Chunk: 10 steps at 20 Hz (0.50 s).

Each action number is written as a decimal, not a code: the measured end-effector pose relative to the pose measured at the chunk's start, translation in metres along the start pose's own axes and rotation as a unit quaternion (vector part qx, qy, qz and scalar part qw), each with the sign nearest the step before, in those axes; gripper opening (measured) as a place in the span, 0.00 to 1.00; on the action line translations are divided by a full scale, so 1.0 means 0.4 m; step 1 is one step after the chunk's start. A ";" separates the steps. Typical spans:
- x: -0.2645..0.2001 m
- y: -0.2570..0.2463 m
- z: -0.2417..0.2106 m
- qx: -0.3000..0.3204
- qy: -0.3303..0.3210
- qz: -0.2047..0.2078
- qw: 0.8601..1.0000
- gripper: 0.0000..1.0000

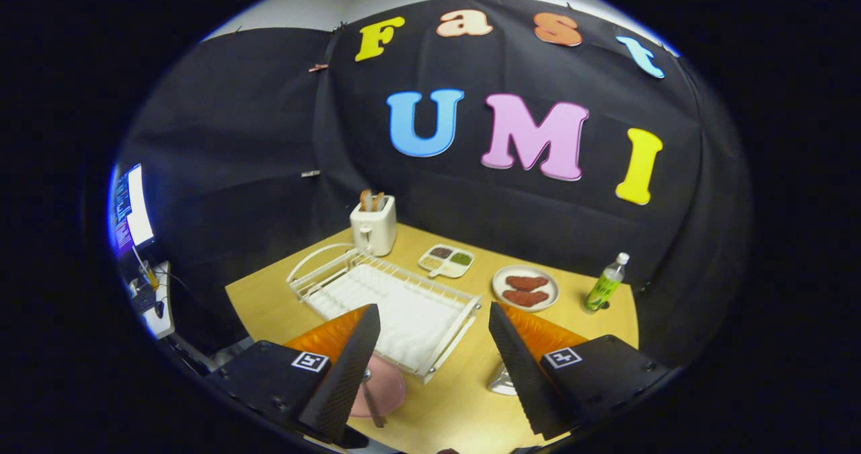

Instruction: Take the plate from the dish rack, then take the spoon from the basket and place it into the plate.

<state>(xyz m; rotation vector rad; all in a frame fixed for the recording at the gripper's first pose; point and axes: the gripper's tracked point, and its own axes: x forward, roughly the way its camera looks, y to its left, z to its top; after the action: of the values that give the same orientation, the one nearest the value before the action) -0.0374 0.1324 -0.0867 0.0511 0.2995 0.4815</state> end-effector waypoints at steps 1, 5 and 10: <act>-0.010 -0.030 0.034 0.005 -0.011 -0.012 1.000 0.99; -0.051 -0.140 0.149 0.019 -0.062 -0.047 0.997 0.98; -0.102 -0.258 0.192 0.002 -0.097 -0.086 0.992 0.98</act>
<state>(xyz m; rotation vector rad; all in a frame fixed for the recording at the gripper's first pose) -0.0027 0.0236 -0.0145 0.0758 0.1128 0.3022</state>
